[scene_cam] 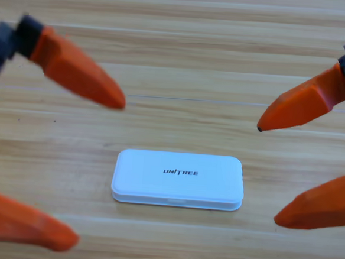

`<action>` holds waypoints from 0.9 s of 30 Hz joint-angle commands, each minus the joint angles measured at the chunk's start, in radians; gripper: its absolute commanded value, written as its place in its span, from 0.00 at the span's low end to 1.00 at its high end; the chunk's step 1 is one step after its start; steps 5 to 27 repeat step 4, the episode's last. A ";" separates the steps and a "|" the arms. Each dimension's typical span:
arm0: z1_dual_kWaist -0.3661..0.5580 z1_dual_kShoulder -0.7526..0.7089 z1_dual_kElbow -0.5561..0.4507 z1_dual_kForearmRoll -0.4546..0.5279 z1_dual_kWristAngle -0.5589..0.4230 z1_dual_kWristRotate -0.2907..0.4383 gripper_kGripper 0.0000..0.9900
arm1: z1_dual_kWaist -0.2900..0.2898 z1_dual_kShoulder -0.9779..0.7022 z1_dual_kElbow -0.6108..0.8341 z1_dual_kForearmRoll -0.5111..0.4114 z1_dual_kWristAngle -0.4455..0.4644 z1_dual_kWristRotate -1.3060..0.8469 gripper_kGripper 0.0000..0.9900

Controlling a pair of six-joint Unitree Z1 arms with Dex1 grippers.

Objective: Clean up eraser and pencils

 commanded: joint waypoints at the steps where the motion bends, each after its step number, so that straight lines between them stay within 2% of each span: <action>1: -0.026 0.023 0.050 -0.027 0.025 -0.006 1.00 | -0.023 0.030 0.026 -0.012 0.018 -0.001 0.93; 27: -0.025 0.024 0.067 -0.036 0.026 -0.007 1.00 | -0.023 0.030 0.027 -0.011 0.018 -0.001 0.93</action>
